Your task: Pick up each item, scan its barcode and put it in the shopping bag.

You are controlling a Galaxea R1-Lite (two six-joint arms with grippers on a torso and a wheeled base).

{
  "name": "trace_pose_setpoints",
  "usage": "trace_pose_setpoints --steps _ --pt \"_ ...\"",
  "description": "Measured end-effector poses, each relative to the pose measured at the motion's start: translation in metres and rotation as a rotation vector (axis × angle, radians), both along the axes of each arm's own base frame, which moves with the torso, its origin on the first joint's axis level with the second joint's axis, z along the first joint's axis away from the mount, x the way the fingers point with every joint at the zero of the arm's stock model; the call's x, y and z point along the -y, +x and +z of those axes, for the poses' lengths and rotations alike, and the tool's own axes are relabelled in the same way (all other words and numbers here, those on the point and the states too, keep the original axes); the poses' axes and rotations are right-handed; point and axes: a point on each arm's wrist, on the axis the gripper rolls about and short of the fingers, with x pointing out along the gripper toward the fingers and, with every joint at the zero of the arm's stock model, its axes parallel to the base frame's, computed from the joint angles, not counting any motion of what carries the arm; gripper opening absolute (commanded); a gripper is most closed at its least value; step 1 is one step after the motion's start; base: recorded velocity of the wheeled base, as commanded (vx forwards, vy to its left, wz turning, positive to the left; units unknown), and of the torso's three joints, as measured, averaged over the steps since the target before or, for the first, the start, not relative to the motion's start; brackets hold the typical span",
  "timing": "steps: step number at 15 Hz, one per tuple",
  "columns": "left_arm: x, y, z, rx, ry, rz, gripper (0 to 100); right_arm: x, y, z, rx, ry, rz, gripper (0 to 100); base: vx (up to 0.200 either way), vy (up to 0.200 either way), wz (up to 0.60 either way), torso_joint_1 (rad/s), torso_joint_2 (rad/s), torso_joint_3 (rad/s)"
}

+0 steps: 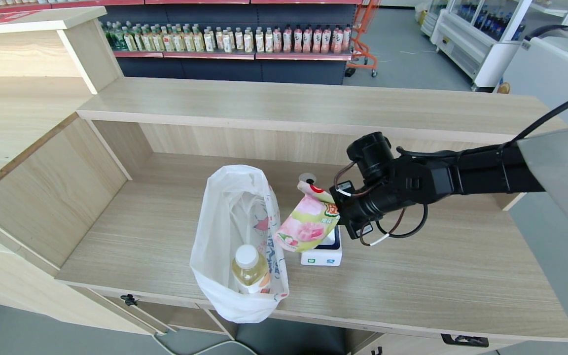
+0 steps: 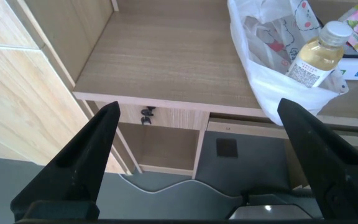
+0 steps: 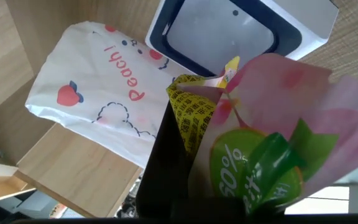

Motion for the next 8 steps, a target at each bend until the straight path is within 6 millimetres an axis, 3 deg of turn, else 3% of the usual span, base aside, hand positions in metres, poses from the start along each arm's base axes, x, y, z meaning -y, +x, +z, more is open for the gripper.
trace_pose_setpoints --steps 5,8 --pt "0.0 0.0 0.0 0.0 0.0 0.0 100 0.013 -0.022 0.03 0.077 -0.059 0.0 0 0.0 0.0 0.0 0.0 0.0 0.0" --pt "0.0 0.0 0.0 0.0 -0.001 0.0 100 0.029 -0.047 0.057 0.351 -0.198 0.123 0 0.0 0.0 0.0 0.0 0.0 0.0"
